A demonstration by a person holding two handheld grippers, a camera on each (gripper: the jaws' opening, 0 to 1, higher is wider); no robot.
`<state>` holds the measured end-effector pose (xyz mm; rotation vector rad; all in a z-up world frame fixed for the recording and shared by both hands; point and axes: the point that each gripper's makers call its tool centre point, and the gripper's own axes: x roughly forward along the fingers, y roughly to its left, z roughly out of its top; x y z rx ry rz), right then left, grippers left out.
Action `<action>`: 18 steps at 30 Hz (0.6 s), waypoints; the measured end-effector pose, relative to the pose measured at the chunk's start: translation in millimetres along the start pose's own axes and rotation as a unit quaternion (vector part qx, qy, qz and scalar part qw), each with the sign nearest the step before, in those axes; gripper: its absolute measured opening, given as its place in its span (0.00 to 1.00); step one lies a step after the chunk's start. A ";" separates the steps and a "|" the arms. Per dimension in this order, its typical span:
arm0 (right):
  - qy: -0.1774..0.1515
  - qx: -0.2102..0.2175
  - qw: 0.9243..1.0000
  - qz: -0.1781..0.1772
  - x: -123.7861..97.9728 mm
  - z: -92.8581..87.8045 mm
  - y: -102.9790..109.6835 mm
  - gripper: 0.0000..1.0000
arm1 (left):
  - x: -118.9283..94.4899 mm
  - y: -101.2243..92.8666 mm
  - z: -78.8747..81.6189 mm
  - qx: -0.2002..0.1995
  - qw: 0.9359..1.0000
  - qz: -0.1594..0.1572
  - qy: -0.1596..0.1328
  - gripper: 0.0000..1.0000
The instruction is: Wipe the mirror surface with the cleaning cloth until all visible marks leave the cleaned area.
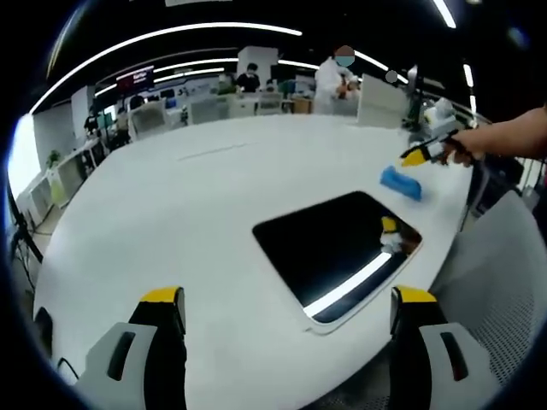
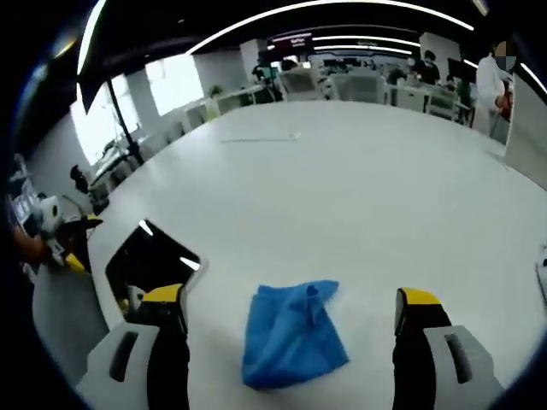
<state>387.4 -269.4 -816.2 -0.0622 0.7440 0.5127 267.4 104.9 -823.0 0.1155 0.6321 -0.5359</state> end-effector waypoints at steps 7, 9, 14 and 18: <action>0.039 0.017 0.999 0.004 0.3 -41.8 8.6 1.00 | -0.6 2.2 1.6 -0.002 1.000 0.005 -0.006 1.00; 0.050 0.027 0.998 0.001 -1.3 -54.8 10.5 1.00 | -0.1 0.2 2.1 -0.006 1.000 -0.001 -0.007 1.00; 0.039 0.041 0.998 -0.011 -10.4 -59.0 15.1 1.00 | 1.6 -8.7 3.0 -0.022 0.999 -0.024 -0.009 1.00; 0.047 0.056 0.997 -0.018 -14.9 -63.7 10.4 1.00 | 2.3 -13.1 4.5 -0.027 0.999 -0.036 -0.011 1.00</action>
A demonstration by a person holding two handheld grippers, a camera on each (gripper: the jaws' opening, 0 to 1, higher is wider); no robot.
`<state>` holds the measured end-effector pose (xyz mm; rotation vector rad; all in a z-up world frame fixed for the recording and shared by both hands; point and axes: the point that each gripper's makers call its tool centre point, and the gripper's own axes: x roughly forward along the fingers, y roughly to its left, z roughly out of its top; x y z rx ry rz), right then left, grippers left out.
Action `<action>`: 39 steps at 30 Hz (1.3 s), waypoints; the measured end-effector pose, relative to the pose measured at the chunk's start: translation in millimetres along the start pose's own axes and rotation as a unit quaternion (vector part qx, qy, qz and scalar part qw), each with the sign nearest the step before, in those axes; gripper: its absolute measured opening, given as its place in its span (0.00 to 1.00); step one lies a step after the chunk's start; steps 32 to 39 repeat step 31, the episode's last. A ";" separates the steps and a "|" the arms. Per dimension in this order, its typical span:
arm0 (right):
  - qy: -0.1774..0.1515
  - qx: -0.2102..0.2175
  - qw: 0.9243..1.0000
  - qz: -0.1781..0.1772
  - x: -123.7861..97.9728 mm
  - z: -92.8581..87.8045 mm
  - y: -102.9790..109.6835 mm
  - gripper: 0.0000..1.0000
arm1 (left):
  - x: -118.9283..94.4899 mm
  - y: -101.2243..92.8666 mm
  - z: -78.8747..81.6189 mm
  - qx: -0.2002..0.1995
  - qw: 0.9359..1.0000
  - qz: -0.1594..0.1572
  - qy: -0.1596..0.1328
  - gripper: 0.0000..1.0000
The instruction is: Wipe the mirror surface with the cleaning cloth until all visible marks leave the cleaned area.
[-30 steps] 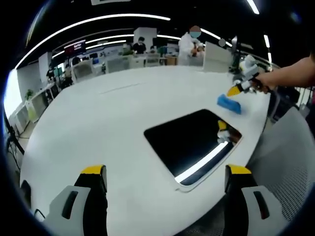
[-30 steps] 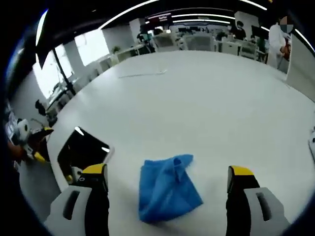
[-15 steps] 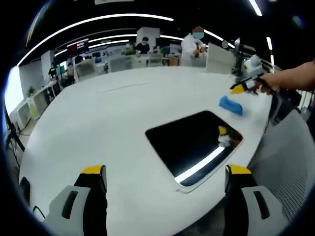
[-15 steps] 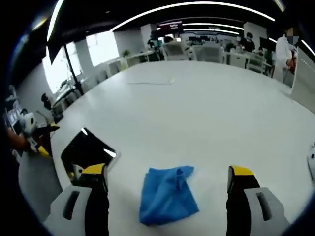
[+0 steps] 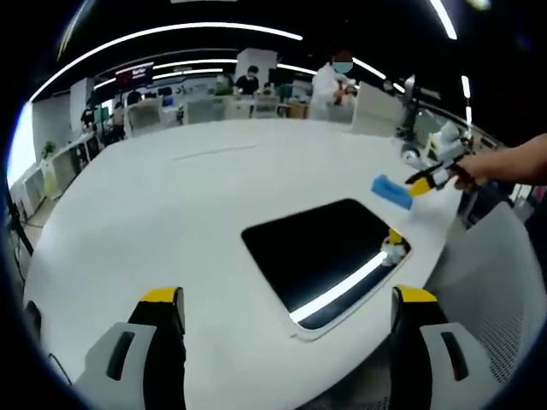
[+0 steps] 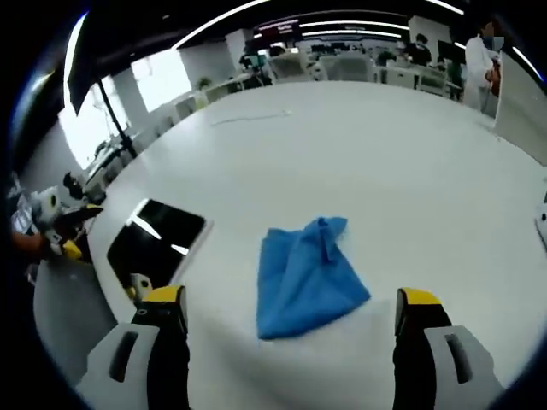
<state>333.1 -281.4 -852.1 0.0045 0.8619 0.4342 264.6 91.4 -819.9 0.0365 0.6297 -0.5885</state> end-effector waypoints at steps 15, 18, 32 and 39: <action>0.005 -0.001 1.000 -0.010 -4.5 0.1 6.9 1.00 | 0.4 -1.0 2.1 0.001 1.000 -0.003 -0.007 1.00; 0.017 0.002 1.000 -0.004 -0.7 -13.4 13.1 1.00 | 0.5 -1.0 1.7 -0.001 1.000 -0.004 -0.006 1.00; -0.010 -0.001 1.000 -0.011 -29.0 -8.5 11.4 1.00 | -2.9 8.9 5.5 -0.023 0.999 0.018 -0.018 1.00; -0.010 -0.001 1.000 -0.011 -29.0 -8.5 11.4 1.00 | -2.9 8.9 5.5 -0.023 0.999 0.018 -0.018 1.00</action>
